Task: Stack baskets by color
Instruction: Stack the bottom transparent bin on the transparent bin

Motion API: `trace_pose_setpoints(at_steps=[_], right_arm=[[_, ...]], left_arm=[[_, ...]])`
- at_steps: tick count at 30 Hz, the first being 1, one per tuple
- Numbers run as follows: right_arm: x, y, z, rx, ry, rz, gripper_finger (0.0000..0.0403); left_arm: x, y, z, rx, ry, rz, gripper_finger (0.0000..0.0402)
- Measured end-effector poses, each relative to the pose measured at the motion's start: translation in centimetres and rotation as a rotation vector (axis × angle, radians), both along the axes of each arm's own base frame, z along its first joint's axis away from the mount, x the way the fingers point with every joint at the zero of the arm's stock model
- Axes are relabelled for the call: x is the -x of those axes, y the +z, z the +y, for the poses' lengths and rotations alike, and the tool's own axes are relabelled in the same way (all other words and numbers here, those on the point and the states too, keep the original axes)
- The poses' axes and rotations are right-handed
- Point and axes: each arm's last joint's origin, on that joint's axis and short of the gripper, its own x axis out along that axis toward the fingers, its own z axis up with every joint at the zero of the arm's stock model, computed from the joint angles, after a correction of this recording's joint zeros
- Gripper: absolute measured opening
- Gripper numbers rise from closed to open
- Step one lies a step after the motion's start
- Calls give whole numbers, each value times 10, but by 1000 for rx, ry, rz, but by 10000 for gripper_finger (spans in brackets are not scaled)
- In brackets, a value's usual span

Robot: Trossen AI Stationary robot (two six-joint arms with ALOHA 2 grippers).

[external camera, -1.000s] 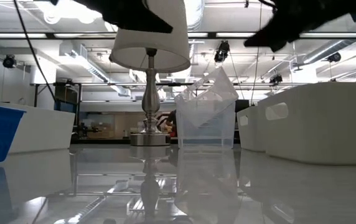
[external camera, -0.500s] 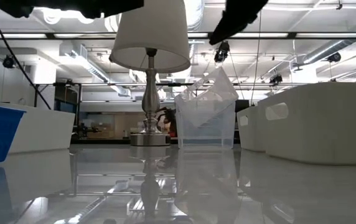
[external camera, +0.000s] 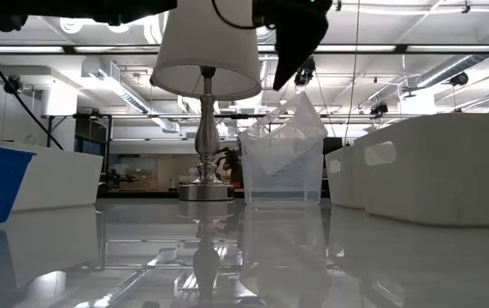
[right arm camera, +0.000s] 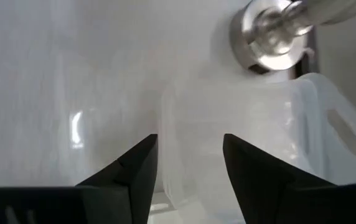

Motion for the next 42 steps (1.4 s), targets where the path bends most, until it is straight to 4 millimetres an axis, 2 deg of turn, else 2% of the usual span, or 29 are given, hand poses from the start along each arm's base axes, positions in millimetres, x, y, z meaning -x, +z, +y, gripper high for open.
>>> trace_pose_setpoints(at_steps=[6, 11, 15, 26, 34, 42], right_arm=[[-15, -18, -16, -63, 3, 46, 169], [-17, -29, -23, -77, -7, 102, 155], [-17, -31, -24, -91, 10, 117, 128], [-14, -26, -23, -72, 55, 111, 14], [-12, -22, -23, -66, 60, 103, 9], [-2, 0, -22, -42, 58, -17, 9]], left_arm=[[0, -7, 0, 18, -2, 19, 109], [1, -12, 0, 19, -3, 32, 109], [2, -13, 0, 37, -5, 28, 109], [2, -13, 0, 40, -6, 29, 109], [2, -14, 0, 43, -6, 30, 109], [2, -14, 0, 65, -9, 26, 109]])
